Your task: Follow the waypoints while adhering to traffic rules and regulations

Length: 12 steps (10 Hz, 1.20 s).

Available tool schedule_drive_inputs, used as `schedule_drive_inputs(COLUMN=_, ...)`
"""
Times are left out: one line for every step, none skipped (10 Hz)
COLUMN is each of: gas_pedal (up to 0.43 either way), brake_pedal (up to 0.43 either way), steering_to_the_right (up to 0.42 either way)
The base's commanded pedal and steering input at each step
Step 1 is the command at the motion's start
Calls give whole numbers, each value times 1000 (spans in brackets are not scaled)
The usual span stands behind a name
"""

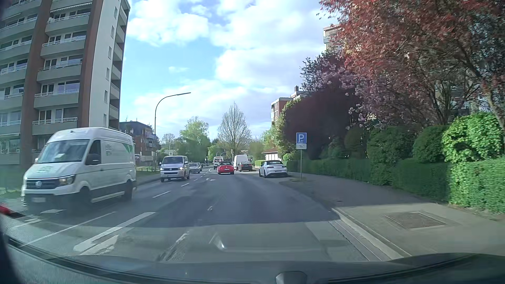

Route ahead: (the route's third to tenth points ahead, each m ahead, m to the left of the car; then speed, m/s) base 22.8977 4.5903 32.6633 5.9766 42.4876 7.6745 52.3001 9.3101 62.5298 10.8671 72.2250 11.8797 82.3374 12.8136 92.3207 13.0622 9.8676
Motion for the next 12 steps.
schedule_drive_inputs(gas_pedal=87, brake_pedal=0, steering_to_the_right=-30)
schedule_drive_inputs(gas_pedal=87, brake_pedal=0, steering_to_the_right=-30)
schedule_drive_inputs(gas_pedal=87, brake_pedal=0, steering_to_the_right=-29)
schedule_drive_inputs(gas_pedal=87, brake_pedal=0, steering_to_the_right=-28)
schedule_drive_inputs(gas_pedal=87, brake_pedal=6, steering_to_the_right=-28)
schedule_drive_inputs(gas_pedal=87, brake_pedal=0, steering_to_the_right=-28)
schedule_drive_inputs(gas_pedal=98, brake_pedal=6, steering_to_the_right=-28)
schedule_drive_inputs(gas_pedal=118, brake_pedal=6, steering_to_the_right=-28)
schedule_drive_inputs(gas_pedal=118, brake_pedal=0, steering_to_the_right=-28)
schedule_drive_inputs(gas_pedal=118, brake_pedal=0, steering_to_the_right=-29)
schedule_drive_inputs(gas_pedal=118, brake_pedal=0, steering_to_the_right=-32)
schedule_drive_inputs(gas_pedal=118, brake_pedal=0, steering_to_the_right=-36)
